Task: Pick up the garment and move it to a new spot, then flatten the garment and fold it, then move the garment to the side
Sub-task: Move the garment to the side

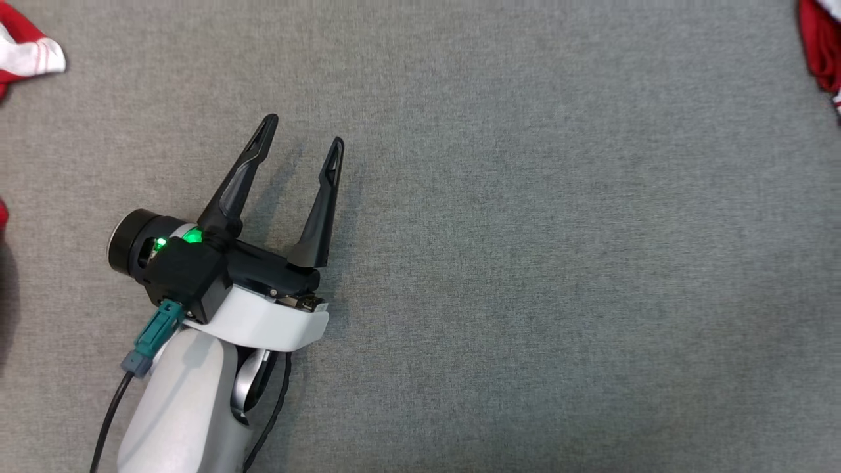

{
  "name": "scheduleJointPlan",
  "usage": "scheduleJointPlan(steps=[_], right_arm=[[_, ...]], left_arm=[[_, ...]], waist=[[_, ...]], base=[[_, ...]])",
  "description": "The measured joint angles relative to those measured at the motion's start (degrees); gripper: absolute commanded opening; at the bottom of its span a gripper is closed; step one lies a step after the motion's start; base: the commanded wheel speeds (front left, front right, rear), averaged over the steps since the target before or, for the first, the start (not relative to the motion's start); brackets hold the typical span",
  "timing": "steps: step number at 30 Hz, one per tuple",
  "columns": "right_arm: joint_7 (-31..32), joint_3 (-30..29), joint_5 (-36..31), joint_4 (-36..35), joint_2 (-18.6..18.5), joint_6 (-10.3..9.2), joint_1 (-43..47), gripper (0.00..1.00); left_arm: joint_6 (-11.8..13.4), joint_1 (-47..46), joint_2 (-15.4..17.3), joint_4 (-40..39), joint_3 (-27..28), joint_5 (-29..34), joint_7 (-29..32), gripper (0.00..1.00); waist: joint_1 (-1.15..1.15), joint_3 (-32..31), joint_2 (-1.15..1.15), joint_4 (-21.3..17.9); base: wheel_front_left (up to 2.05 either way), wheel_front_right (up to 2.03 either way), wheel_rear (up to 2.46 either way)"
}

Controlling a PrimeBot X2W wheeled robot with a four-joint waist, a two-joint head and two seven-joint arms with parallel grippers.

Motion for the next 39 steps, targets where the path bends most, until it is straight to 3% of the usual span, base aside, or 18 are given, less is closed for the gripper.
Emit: scheduleJointPlan(steps=[6,13,25,39], right_arm=[[-0.5,0.2,-1.0,-1.6,2.5,0.00,2.7,1.00],[-0.6,-0.2,-0.8,-9.0,4.7,0.00,8.9,1.00],[-0.6,0.8,-2.3,-25.3,9.8,0.00,24.2,1.00],[-0.6,-6.8,-6.6,-46.4,14.7,0.00,48.9,1.00]], left_arm=[[0.2,1.3,-0.2,0.8,0.7,-0.8,0.0,1.00],[0.5,4.7,-0.2,2.0,2.0,-1.8,0.0,1.00],[1.7,12.7,0.0,2.9,5.5,-4.4,0.0,1.00],[2.9,18.6,-0.2,3.1,7.3,-6.2,0.0,1.00]], waist=[[0.00,-4.2,0.00,-0.4],[0.00,-11.4,0.00,-1.0],[0.00,-24.1,0.00,-2.2],[0.00,-31.8,0.00,-1.3]], base=[[0.00,0.00,0.00],[0.00,0.00,0.00],[0.00,0.00,0.00],[0.00,0.00,0.00]])
